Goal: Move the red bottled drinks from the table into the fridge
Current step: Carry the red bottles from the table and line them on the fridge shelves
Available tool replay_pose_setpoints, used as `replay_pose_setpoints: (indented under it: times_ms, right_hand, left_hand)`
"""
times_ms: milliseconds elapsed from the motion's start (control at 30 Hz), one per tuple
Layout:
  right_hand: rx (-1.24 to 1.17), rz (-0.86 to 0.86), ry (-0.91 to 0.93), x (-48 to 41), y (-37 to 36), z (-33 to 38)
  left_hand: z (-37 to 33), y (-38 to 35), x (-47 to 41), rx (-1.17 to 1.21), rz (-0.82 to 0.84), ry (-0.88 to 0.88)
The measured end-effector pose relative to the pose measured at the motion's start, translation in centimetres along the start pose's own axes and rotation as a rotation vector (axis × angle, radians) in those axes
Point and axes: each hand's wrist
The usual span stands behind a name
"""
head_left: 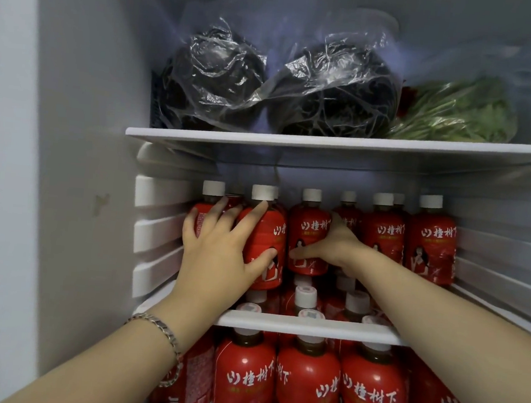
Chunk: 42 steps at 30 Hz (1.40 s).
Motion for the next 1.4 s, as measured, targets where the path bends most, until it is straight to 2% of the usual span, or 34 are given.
replay_pose_setpoints:
  times_ms: [200,333,433,500,567,667,767,867,1033,1133,1200,1267,1400]
  right_hand:
    - [0.219,0.045,-0.035,0.4,-0.1,0.7]
    - [0.612,0.068,-0.130,2.0,0.2,1.7]
    - [0.871,-0.166,0.082,2.9,1.7,2.3]
    - [0.907,-0.352,0.218,2.6,2.8,2.1]
    - [0.930,-0.397,0.164,1.9,3.4,1.7]
    - [0.962,-0.344,-0.016,1.0,3.9,0.6]
    - [0.893,-0.352,-0.006,1.0,4.2,0.7]
    - [0.733,-0.285,-0.009,2.5,4.5,1.6]
    - [0.561,-0.078,0.251,7.4,4.4,2.5]
    - [0.340,0.130,0.302,8.7,3.4,3.4]
    - [0.275,0.205,0.328,8.3,2.5,3.6]
    - [0.205,0.193,0.309,7.4,1.5,3.0]
    - [-0.019,0.145,0.125,5.7,0.5,1.5]
  left_hand:
    - [0.0,0.0,-0.1,-0.005,0.007,0.003]
    - [0.0,0.1,0.2,-0.015,0.019,0.007]
    - [0.1,0.1,0.1,-0.023,0.014,0.005]
    - [0.1,0.1,0.0,-0.023,0.010,0.002]
    - [0.0,0.1,-0.1,-0.021,0.014,-0.001]
    - [0.0,0.1,-0.1,-0.020,0.008,0.001]
    - [0.1,0.2,-0.2,-0.018,0.014,-0.005]
    - [0.2,0.2,-0.3,-0.025,0.014,-0.007]
    - [0.0,0.1,-0.1,-0.022,0.015,-0.003]
    - [-0.1,0.0,-0.1,-0.022,0.008,0.002]
    - [-0.2,0.0,-0.1,-0.033,0.012,0.004]
    - [-0.2,0.1,-0.1,-0.035,0.016,0.002]
    - [-0.2,0.5,0.1,-0.038,0.033,-0.002]
Point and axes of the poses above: each hand's wrist, its own x-axis away from the middle knuckle, its own y-axis out of the back of the hand, z = x × y, and after that the axes turned 14 degrees about -x, right-handed
